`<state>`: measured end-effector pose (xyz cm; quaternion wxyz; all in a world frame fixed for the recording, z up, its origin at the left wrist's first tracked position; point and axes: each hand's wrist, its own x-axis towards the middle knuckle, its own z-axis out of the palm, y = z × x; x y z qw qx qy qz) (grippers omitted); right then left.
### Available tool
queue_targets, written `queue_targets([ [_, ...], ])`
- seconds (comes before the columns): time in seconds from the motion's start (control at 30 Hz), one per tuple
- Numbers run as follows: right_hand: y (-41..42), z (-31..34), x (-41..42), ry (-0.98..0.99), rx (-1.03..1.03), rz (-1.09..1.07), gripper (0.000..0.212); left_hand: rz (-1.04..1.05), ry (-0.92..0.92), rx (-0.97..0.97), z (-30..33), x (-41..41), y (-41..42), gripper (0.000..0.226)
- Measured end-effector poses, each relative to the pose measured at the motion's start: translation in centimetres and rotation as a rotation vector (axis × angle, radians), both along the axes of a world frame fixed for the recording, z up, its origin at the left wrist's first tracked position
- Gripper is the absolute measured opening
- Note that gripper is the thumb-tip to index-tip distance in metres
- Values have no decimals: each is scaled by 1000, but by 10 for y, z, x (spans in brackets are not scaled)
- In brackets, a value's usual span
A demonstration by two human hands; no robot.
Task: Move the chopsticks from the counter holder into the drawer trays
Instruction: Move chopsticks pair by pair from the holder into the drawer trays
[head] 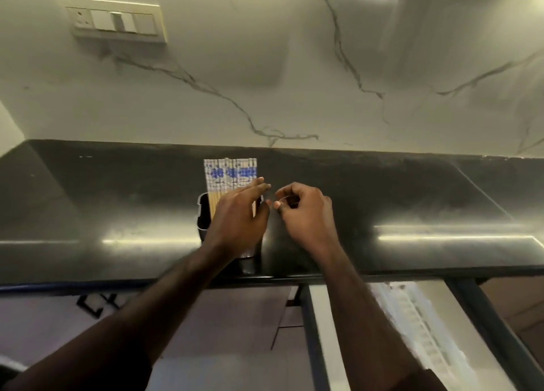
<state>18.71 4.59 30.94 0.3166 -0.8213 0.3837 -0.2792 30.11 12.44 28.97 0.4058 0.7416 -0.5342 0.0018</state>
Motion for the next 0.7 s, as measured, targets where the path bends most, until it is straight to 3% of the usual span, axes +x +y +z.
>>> queue_targets([
  [0.37,11,-26,106,57,114,33,22,236,245,-51,-24,105,-6,41],
  [0.7,-3,-57,152,163,236,76,34,347,705,-41,-48,156,-46,51],
])
